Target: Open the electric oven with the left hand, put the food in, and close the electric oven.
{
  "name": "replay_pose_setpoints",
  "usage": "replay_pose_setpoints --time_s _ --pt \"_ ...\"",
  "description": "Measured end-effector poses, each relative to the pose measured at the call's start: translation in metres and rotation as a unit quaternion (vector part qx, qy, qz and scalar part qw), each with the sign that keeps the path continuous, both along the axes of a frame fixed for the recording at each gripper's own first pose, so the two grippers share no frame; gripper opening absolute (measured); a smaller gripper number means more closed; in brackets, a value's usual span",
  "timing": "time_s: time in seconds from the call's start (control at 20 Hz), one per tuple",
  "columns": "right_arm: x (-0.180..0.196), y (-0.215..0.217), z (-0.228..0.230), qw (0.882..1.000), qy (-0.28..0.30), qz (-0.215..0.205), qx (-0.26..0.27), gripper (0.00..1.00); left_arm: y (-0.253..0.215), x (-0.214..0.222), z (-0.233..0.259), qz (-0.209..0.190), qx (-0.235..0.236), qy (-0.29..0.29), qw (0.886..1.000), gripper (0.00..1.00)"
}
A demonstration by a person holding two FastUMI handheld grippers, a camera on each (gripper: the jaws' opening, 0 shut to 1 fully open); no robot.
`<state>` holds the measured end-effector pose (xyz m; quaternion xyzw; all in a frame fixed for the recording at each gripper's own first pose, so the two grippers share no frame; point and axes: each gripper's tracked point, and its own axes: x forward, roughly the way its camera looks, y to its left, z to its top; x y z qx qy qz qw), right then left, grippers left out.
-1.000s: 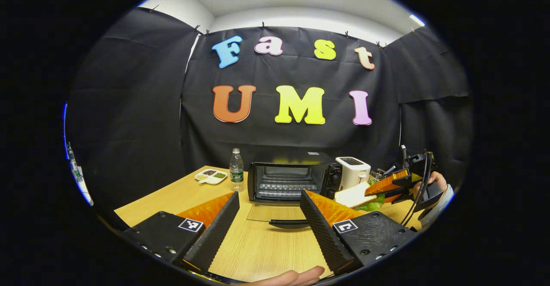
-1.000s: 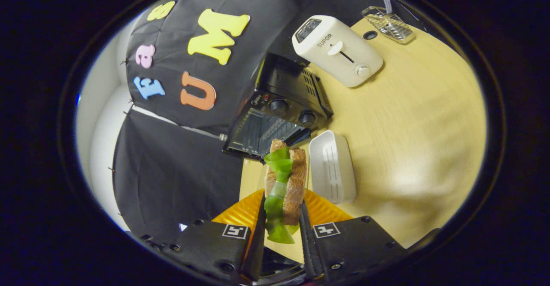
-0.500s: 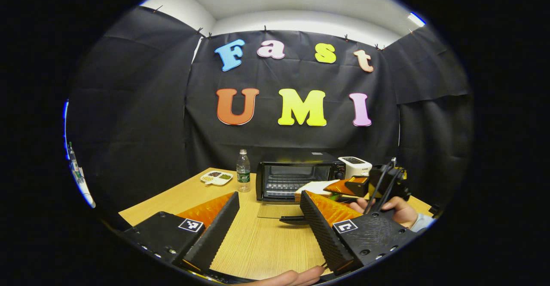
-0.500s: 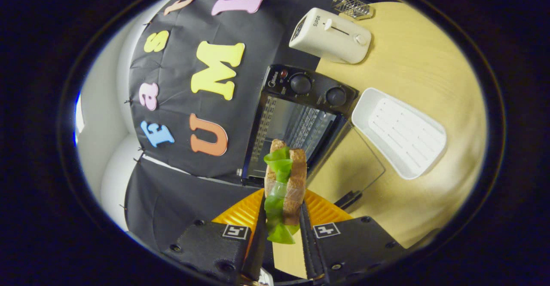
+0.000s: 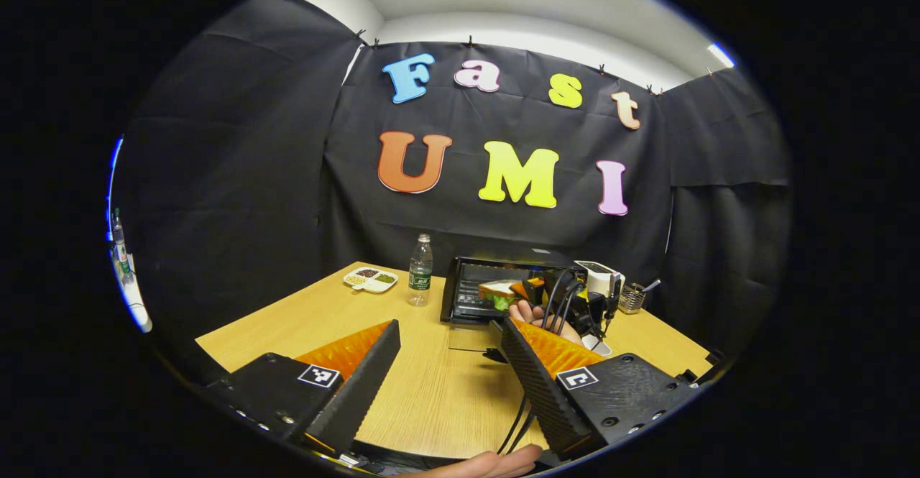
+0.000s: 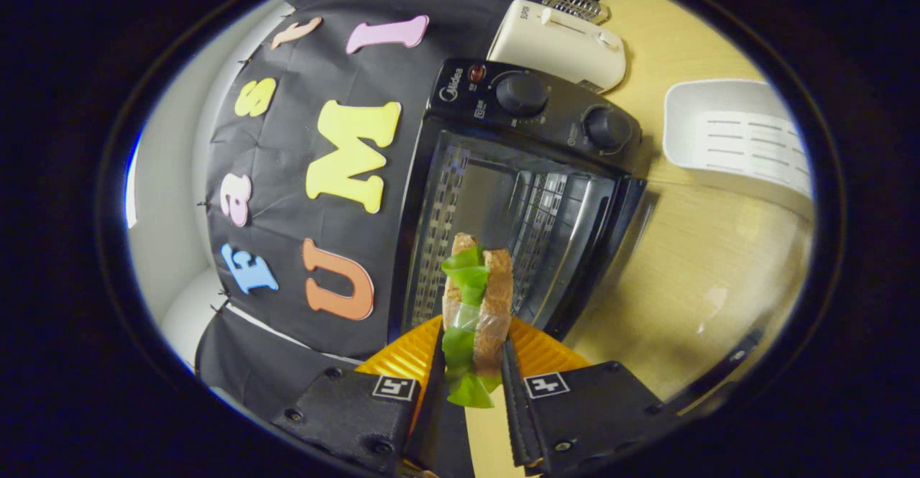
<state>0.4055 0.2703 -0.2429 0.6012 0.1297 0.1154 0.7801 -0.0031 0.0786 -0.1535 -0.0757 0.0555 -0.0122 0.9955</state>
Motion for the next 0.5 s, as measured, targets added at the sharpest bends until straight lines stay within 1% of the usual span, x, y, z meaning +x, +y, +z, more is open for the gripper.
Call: replay_pose_setpoints --time_s 0.15,0.2,0.4,0.5 --pt "0.032 -0.005 -0.004 0.998 -0.009 -0.042 -0.035 0.41 0.009 -0.001 -0.010 0.005 -0.002 0.009 1.000 0.94" --pt "0.042 -0.006 -0.006 0.998 -0.005 -0.048 -0.051 0.41 0.010 0.000 -0.014 0.004 -0.008 0.013 1.000 0.94" --pt "0.073 -0.022 -0.009 0.991 -0.016 -0.100 -0.083 0.41 0.015 0.005 -0.030 0.006 -0.016 0.032 0.999 0.94" --pt "0.081 -0.022 -0.016 0.989 -0.015 -0.108 -0.100 0.41 0.017 0.009 -0.035 0.007 -0.017 0.037 0.999 0.94"
